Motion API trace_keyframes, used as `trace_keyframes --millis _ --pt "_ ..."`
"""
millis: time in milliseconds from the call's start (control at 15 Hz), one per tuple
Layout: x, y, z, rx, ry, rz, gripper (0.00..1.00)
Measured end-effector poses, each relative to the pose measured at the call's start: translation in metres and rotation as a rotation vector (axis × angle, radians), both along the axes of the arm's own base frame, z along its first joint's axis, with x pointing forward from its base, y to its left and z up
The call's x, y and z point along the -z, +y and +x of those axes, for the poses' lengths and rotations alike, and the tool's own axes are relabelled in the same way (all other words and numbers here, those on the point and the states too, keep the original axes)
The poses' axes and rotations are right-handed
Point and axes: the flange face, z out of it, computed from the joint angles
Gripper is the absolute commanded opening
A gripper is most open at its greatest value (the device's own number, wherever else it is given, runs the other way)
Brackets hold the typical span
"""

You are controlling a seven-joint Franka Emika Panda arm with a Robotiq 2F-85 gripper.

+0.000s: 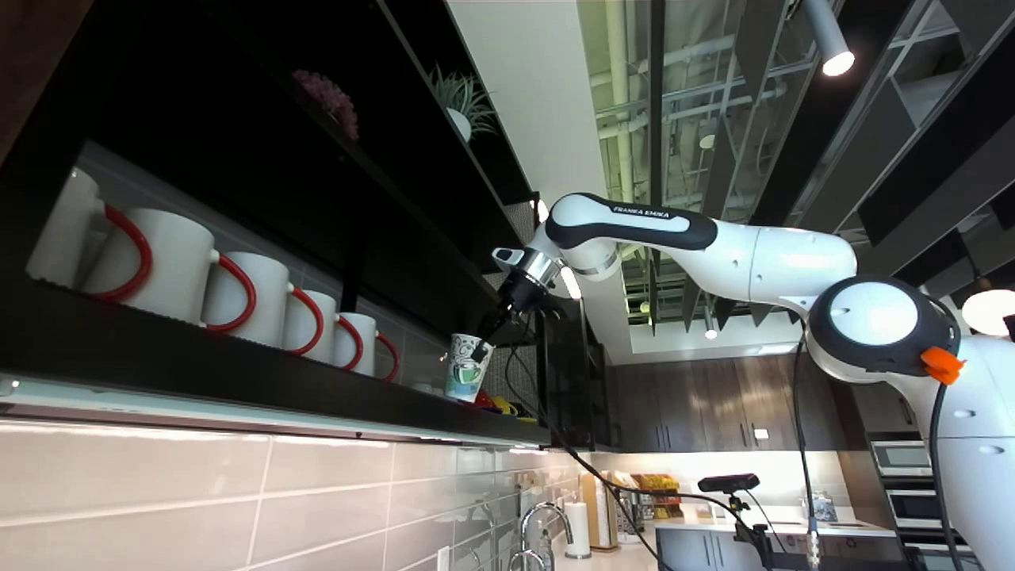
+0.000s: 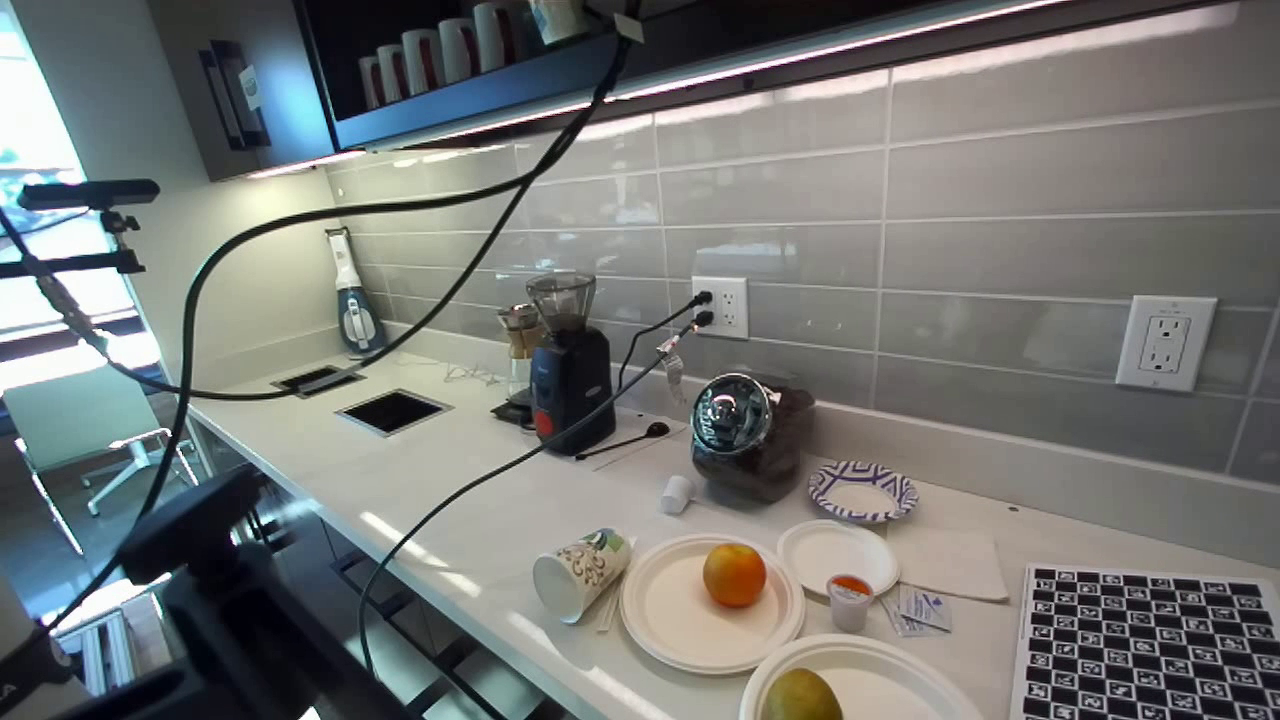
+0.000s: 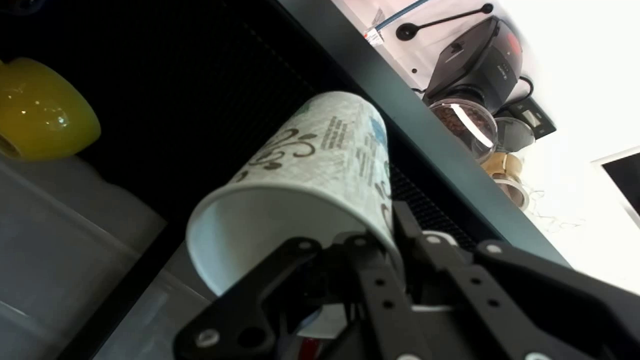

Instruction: Place the two coffee cups from the counter on the bottom shelf.

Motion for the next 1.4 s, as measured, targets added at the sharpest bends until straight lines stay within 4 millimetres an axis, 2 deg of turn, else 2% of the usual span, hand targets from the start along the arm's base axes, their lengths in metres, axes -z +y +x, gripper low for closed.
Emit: trace_keyframes --millis 933,1000,1067,1400 --pt "0.004 0.009 0.022 -0.034 0.002 -0.004 0.01" --pt "0.003 0.010 0.024 -0.034 0.000 -0.005 0.13" --pt "0.003 0.010 0.025 -0.034 -0.001 -0.006 0.32" --pt "0.008 0.011 0.033 -0.035 0.010 -0.009 0.66"
